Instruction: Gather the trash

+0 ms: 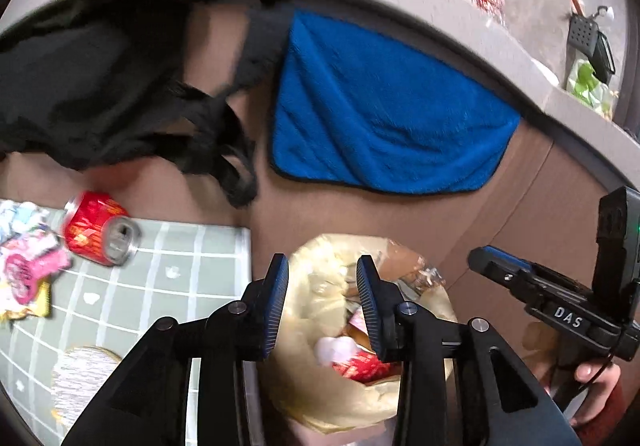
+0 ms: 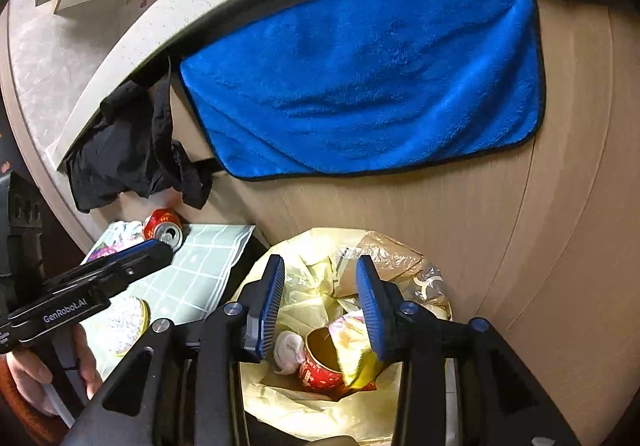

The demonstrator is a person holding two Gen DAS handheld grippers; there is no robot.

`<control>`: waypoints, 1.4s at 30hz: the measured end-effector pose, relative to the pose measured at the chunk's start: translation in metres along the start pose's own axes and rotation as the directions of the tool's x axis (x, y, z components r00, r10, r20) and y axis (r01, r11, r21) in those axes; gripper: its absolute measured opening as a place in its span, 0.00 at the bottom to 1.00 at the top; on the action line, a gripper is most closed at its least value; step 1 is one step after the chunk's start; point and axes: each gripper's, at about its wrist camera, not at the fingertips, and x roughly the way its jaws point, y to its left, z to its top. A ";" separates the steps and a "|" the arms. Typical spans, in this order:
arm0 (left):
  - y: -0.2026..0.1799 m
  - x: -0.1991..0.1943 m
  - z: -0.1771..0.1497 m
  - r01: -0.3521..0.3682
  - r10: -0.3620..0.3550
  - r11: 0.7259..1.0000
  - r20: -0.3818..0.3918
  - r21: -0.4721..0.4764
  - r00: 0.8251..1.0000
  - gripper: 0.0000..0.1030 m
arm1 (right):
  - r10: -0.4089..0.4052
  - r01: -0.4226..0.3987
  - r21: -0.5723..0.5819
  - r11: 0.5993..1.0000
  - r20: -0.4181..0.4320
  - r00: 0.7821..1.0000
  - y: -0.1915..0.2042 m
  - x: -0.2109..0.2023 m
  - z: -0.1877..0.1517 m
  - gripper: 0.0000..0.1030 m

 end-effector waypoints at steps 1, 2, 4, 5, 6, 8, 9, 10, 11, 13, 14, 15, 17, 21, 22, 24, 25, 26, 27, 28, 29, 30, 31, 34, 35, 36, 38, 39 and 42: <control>0.006 -0.011 0.003 -0.026 0.026 1.000 0.023 0.010 0.999 0.36 | 0.001 -0.001 -0.006 1.000 0.010 1.000 0.004 -0.004 0.002 0.35; 0.012 -0.021 0.005 -0.050 0.049 0.999 0.043 0.017 0.998 0.36 | 0.001 0.000 -0.013 1.000 0.022 1.000 0.010 -0.007 0.004 0.35; 0.027 -0.039 0.010 -0.089 0.087 0.996 0.076 0.020 0.993 0.36 | 0.009 -0.007 -0.036 0.999 0.064 0.998 0.027 -0.016 0.010 0.35; 0.038 -0.052 0.012 -0.114 0.112 0.993 0.095 0.016 0.989 0.36 | 0.016 -0.013 -0.041 0.999 0.077 0.997 0.033 -0.019 0.012 0.35; 0.047 -0.062 0.015 -0.133 0.131 0.991 0.107 0.011 0.986 0.36 | 0.032 -0.027 -0.048 0.998 0.101 0.994 0.044 -0.023 0.016 0.35; 0.076 -0.092 0.020 -0.194 0.193 0.981 0.145 -0.009 0.970 0.36 | 0.074 -0.065 -0.065 0.996 0.139 0.988 0.067 -0.030 0.022 0.35; 0.089 -0.106 0.022 -0.222 0.222 0.975 0.161 -0.021 0.962 0.36 | 0.092 -0.081 -0.077 0.994 0.146 0.985 0.078 -0.030 0.024 0.35; 0.104 -0.120 0.022 -0.249 0.251 0.968 0.174 -0.037 0.952 0.36 | 0.107 -0.095 -0.089 0.992 0.149 0.983 0.089 -0.030 0.025 0.35; 0.116 -0.132 0.023 -0.269 0.274 0.962 0.184 -0.052 0.944 0.36 | 0.125 -0.110 -0.104 0.988 0.148 0.981 0.103 -0.028 0.027 0.35; 0.147 -0.161 0.022 -0.317 0.329 0.944 0.201 -0.089 0.923 0.36 | 0.161 -0.143 -0.134 0.981 0.139 0.977 0.132 -0.022 0.029 0.35; 0.159 -0.170 0.021 -0.337 0.350 0.936 0.205 -0.099 0.914 0.36 | 0.178 -0.159 -0.150 0.976 0.130 0.975 0.148 -0.018 0.028 0.35; 0.169 -0.181 0.020 -0.358 0.373 0.928 0.209 -0.108 0.904 0.36 | 0.197 -0.176 -0.167 0.970 0.117 0.973 0.165 -0.011 0.028 0.35; 0.196 -0.206 0.018 -0.408 0.427 0.904 0.215 -0.128 0.878 0.36 | 0.233 -0.212 -0.199 0.957 0.087 0.969 0.193 0.001 0.026 0.35; 0.240 -0.238 0.008 -0.457 0.487 0.872 0.207 -0.176 0.849 0.36 | 0.292 -0.279 -0.277 0.919 0.003 0.957 0.254 0.030 0.016 0.35; 0.252 -0.244 0.004 -0.451 0.485 0.871 0.199 -0.194 0.851 0.36 | 0.302 -0.293 -0.289 0.911 -0.015 0.953 0.266 0.037 0.014 0.35; 0.276 -0.246 -0.005 -0.399 0.442 0.887 0.180 -0.231 0.879 0.37 | 0.316 -0.315 -0.304 0.899 -0.048 0.948 0.288 0.053 0.009 0.35; 0.290 -0.243 -0.010 -0.352 0.399 0.901 0.168 -0.253 0.901 0.37 | 0.317 -0.320 -0.306 0.897 -0.061 0.946 0.297 0.061 0.006 0.35; 0.296 -0.240 -0.015 -0.326 0.375 0.908 0.162 -0.262 0.913 0.37 | 0.317 -0.324 -0.306 0.895 -0.074 0.946 0.302 0.067 0.005 0.35; 0.308 -0.231 -0.021 -0.289 0.337 0.916 0.144 -0.278 0.931 0.37 | 0.317 -0.329 -0.305 0.894 -0.091 0.944 0.306 0.075 0.003 0.35; 0.313 -0.227 -0.025 -0.273 0.320 0.918 0.130 -0.287 0.939 0.37 | 0.317 -0.332 -0.303 0.893 -0.101 0.943 0.307 0.079 0.001 0.35; 0.325 -0.215 -0.031 -0.253 0.296 0.916 0.101 -0.310 0.950 0.37 | 0.316 -0.336 -0.299 0.893 -0.115 0.942 0.308 0.083 -0.002 0.35; 0.333 -0.204 -0.034 -0.242 0.282 0.912 0.079 -0.332 0.956 0.37 | 0.316 -0.340 -0.296 0.893 -0.126 0.940 0.307 0.087 -0.004 0.35; 0.346 -0.187 -0.040 -0.228 0.262 0.902 0.047 -0.367 0.964 0.37 | 0.313 -0.339 -0.294 0.894 -0.134 0.940 0.306 0.090 -0.006 0.35; 0.374 -0.149 -0.051 -0.206 0.226 0.872 -0.008 -0.444 0.974 0.37 | 0.303 -0.333 -0.283 0.899 -0.146 0.942 0.298 0.098 -0.008 0.35; 0.381 -0.139 -0.053 -0.205 0.221 0.862 -0.020 -0.464 0.975 0.37 | 0.301 -0.333 -0.281 0.900 -0.152 0.942 0.297 0.100 -0.009 0.35; 0.386 -0.128 -0.055 -0.205 0.217 0.850 -0.033 -0.485 0.976 0.37 | 0.295 -0.330 -0.280 0.902 -0.162 0.942 0.294 0.103 -0.010 0.35; 0.403 -0.110 -0.062 -0.204 0.203 0.817 -0.062 -0.539 0.977 0.37 | 0.279 -0.320 -0.285 0.903 -0.176 0.944 0.288 0.110 -0.014 0.35; 0.410 -0.101 -0.065 -0.199 0.193 0.797 -0.072 -0.571 0.979 0.37 | 0.274 -0.317 -0.287 0.904 -0.180 0.945 0.285 0.112 -0.014 0.35; 0.423 -0.087 -0.070 -0.164 0.164 0.760 -0.059 -0.629 0.985 0.42 | 0.264 -0.313 -0.277 0.908 -0.200 0.944 0.277 0.123 -0.020 0.35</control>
